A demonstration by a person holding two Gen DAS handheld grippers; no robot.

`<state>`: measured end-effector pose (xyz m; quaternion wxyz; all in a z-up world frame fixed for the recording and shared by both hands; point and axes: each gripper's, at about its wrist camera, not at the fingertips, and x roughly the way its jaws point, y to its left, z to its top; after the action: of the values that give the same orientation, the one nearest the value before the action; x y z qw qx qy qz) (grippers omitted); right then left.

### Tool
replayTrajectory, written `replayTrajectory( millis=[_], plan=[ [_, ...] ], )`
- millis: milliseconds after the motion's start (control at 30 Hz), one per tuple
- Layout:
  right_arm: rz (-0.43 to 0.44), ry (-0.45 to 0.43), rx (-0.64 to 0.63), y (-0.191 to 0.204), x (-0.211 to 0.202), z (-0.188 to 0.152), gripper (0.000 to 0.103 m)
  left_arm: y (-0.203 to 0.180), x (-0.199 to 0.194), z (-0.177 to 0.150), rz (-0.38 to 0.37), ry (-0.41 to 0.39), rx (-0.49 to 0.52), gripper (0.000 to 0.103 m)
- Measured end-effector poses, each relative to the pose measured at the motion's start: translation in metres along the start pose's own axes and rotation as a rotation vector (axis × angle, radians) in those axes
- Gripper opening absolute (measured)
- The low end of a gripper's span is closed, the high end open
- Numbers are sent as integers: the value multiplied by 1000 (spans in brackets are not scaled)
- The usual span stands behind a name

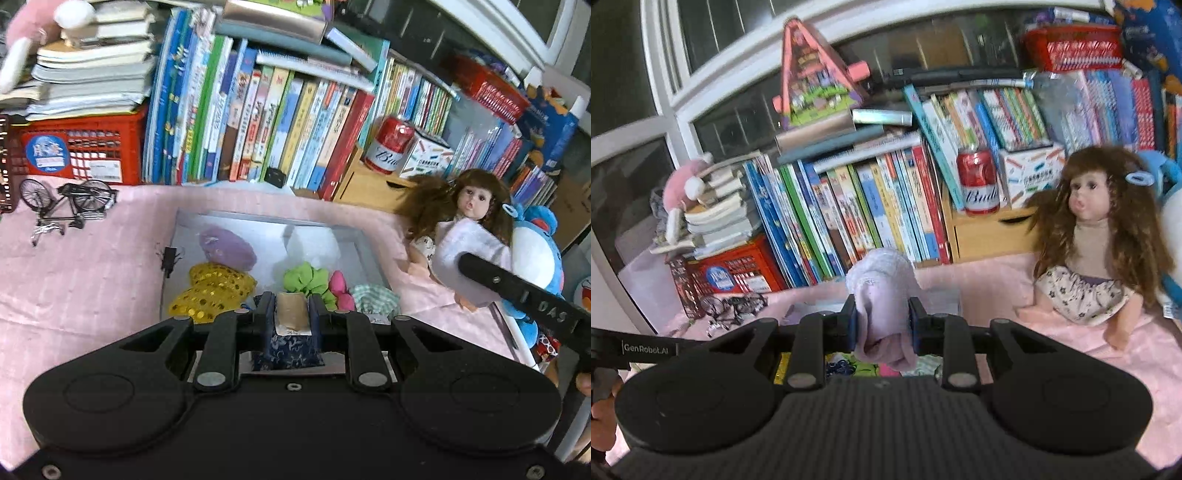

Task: Organize soft objects
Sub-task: 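Carry the sock and sponge over the tray and lower them in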

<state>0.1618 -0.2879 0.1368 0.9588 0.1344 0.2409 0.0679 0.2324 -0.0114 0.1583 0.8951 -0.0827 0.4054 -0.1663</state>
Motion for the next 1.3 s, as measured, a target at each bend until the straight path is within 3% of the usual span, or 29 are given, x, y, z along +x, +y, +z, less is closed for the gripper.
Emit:
replayTrajectory(
  millis=[300, 667, 933, 1300],
  plan=[
    [-20, 122, 66, -23, 61, 8, 32, -18, 69, 29, 58, 100, 16, 19],
    [-40, 220, 76, -42, 130, 4, 33, -9, 147, 50, 92, 189, 4, 19],
    [-52, 295, 35, -48, 162, -7, 33, -7, 180, 49, 106, 247, 31, 19],
    [-45, 345, 6, -50, 172, -18, 34, 3, 201, 48, 137, 288, 55, 19]
  ],
)
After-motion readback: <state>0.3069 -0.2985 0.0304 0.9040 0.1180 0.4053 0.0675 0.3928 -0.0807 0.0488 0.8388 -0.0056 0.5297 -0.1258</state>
